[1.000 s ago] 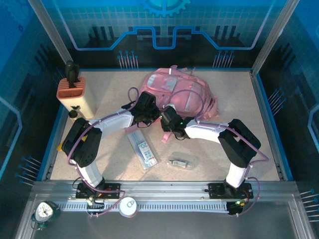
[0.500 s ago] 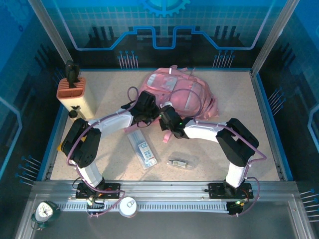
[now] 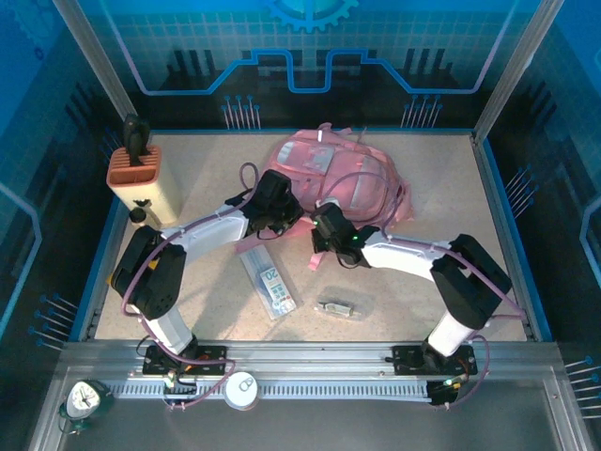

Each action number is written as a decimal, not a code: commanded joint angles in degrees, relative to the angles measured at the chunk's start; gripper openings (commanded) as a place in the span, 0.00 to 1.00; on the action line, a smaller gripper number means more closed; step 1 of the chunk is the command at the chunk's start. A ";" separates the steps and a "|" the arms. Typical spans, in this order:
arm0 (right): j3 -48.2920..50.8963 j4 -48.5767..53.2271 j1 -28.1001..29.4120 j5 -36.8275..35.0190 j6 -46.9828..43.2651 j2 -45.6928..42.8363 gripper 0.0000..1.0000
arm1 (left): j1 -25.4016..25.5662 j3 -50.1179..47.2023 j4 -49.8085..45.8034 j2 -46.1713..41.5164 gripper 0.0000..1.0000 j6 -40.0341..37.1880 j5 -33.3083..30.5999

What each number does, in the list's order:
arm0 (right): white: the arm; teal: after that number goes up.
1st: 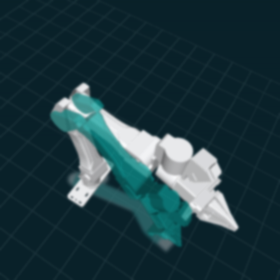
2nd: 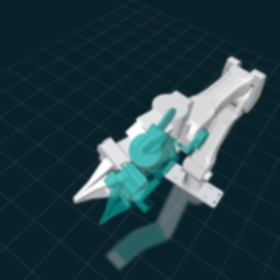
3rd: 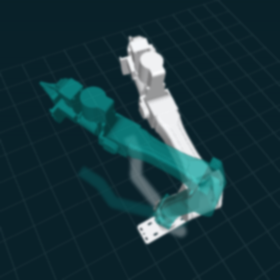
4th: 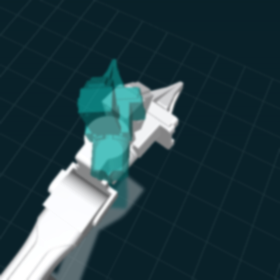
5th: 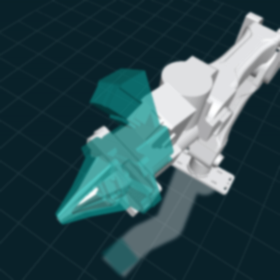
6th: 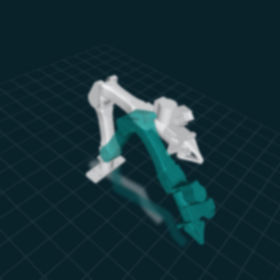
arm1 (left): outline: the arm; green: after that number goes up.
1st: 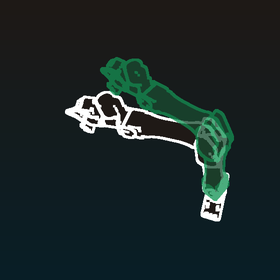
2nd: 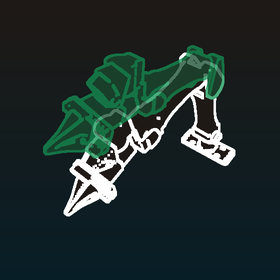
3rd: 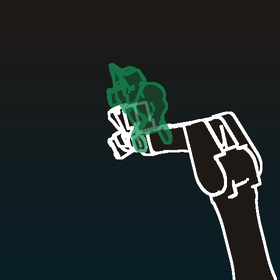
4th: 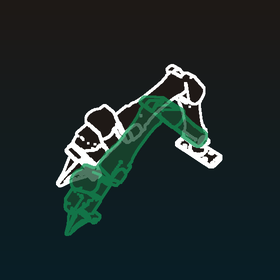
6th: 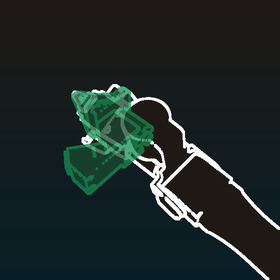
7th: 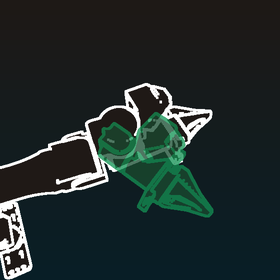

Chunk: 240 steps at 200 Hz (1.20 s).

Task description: Pack the student bag

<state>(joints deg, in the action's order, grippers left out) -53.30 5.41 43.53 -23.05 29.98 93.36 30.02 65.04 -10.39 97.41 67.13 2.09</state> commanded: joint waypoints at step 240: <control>-0.32 10.50 -0.82 19.37 3.89 -3.25 0.00 | -12.42 -8.17 2.03 -8.05 0.49 -7.47 7.73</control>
<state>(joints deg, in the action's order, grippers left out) -53.67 16.36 42.33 -6.13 32.64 88.73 12.12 66.00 -14.66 97.08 50.46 11.14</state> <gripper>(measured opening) 0.063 0.480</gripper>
